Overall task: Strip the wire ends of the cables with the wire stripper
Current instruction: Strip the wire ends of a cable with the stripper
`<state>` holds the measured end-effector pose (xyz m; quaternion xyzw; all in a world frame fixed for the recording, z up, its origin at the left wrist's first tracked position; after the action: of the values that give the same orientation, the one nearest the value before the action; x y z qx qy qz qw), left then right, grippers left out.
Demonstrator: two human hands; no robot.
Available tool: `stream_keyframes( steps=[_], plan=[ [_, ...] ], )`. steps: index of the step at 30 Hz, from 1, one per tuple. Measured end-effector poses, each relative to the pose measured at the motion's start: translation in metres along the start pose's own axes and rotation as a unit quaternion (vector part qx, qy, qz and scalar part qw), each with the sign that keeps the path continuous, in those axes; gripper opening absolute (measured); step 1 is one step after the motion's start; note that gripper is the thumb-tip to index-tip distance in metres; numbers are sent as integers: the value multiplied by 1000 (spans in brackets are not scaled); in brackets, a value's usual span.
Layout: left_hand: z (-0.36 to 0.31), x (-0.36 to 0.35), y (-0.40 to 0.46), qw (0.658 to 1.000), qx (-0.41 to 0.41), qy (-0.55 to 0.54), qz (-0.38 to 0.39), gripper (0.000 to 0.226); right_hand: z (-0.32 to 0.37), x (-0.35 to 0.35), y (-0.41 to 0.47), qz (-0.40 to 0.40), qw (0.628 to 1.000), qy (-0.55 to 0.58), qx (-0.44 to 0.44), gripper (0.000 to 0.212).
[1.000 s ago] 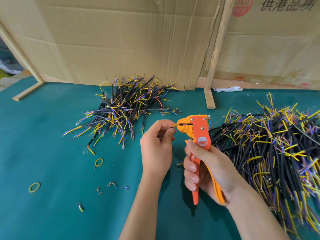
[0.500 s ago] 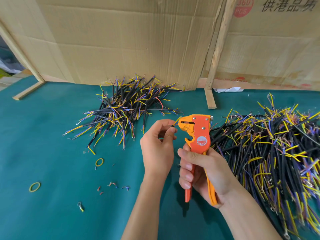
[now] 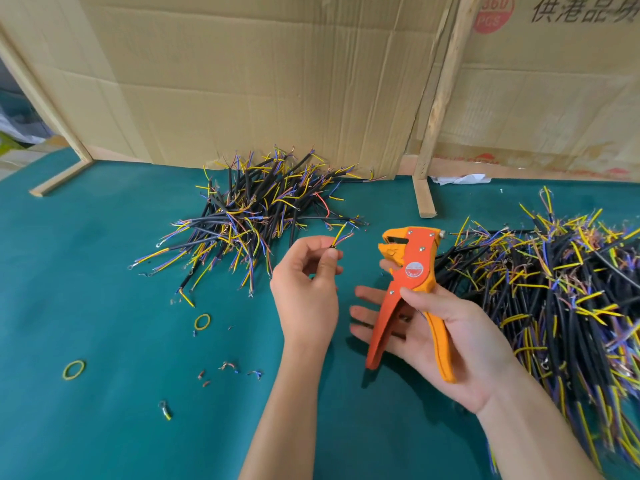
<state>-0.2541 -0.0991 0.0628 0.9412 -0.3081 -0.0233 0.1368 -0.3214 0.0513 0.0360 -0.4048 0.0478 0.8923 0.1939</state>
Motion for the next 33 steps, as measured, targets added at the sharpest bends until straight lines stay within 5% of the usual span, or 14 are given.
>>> stream_keyframes(
  steps=[14,21,33],
  plan=[
    [-6,-6,0,999,-11,25,23,25,-8,-10,1,26,993,-113,-18,41],
    [-7,-8,0,999,-18,24,30,29,-10,-11,3,32,992,-117,-19,22],
    [-9,-11,-2,999,-19,28,38,25,-13,-8,5,18,993,-112,-21,18]
  ],
)
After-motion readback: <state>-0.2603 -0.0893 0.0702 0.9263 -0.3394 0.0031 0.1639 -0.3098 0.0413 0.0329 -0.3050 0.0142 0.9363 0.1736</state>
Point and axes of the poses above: each hand's wrist, its own y-axis towards the middle knuckle, its own x-axis out of the back of the hand, z = x × y, the point moved 10 cm from there along y, towards the middle knuckle, and after that the axes turned 10 degrees about z, right-handed, at the moved point
